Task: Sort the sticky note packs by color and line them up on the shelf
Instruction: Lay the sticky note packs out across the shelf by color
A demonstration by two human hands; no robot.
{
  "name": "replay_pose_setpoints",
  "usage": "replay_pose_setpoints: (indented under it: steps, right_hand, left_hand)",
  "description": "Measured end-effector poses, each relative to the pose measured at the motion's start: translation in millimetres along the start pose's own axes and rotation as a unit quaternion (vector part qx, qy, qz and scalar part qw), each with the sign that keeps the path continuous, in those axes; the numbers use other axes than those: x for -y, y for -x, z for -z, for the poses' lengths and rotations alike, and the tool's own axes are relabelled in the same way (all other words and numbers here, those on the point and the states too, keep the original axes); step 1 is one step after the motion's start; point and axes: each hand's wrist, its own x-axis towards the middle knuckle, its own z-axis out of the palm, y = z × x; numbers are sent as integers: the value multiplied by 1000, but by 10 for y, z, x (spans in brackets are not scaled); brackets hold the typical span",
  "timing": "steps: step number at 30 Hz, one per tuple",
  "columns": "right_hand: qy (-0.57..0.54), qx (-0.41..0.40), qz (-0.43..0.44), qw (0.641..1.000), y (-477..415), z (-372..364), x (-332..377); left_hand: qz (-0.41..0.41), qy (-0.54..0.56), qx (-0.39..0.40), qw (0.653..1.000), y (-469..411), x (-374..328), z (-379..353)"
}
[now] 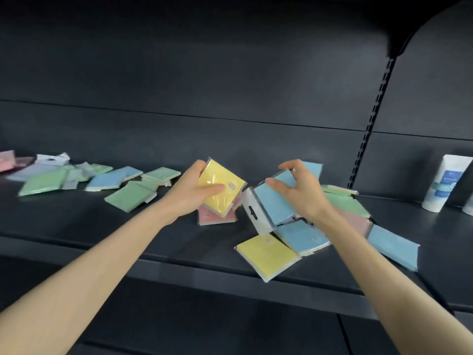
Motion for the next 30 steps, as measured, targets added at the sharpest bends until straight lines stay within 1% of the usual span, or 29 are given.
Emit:
replay_pose_setpoints:
  steps: [5, 10, 12, 16, 23, 26, 30]
  right_hand:
    - [15, 10, 12, 1000, -120, -454, 287]
    - [57, 29, 12, 998, -263, -943, 528]
    - [71, 21, 2, 997, -325, -1121, 594]
    - [96, -15, -16, 995, -405, -1391, 660]
    - [137, -60, -58, 987, -419, -1441, 716]
    - [152, -67, -66, 984, -454, -1414, 728]
    - [157, -69, -78, 982, -522, -1425, 731]
  left_hand:
    - [18, -2, -35, 999, -28, 371, 493]
    - [30, -48, -37, 998, -216, 789, 950]
    - [20, -62, -16, 998, -339, 930, 1100]
    - [-10, -95, 52, 994, -617, 1113, 1237]
    - [-52, -108, 150, 981, -1076, 1165, 1086]
    - [-67, -122, 173, 975, -1208, 1201, 991]
    - [-85, -149, 160, 972, -1302, 1273, 897]
